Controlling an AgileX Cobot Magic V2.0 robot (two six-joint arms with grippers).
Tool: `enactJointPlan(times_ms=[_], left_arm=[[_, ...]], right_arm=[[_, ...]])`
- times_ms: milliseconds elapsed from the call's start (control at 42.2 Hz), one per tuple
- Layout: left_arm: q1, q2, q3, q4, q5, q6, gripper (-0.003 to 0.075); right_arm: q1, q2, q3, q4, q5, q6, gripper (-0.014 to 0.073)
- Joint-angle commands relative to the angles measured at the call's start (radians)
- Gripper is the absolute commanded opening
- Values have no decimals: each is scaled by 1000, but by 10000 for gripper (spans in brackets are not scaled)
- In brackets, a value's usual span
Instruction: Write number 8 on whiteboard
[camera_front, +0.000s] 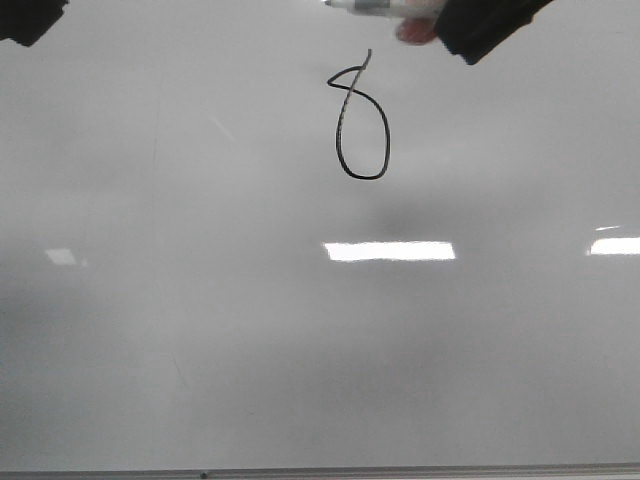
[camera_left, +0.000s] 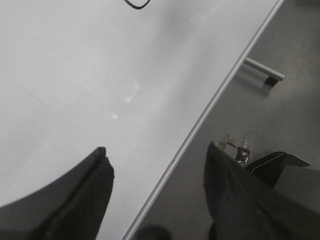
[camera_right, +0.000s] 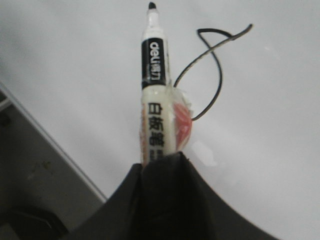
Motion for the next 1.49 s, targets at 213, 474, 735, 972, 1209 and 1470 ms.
enactJointPlan(times_ms=[213, 474, 735, 972, 1209, 1470], left_arm=[[-188, 47, -24, -95, -80, 79, 456], [-359, 190, -115, -115, -94, 116, 546], [-461, 324, -217, -180, -99, 236, 546], [-477, 362, -240, -203, -88, 292, 488], [-477, 362, -242, -216, -90, 313, 249], [-477, 362, -242, -216, -92, 313, 24]], right_arm=[[5, -207, 35, 45, 365, -263, -59], [5, -215, 35, 128, 477, -356, -59], [5, -215, 35, 129, 476, -361, -59], [5, -215, 35, 128, 476, -371, -59], [5, -215, 35, 128, 476, -436, -59], [5, -215, 35, 128, 477, -436, 8]])
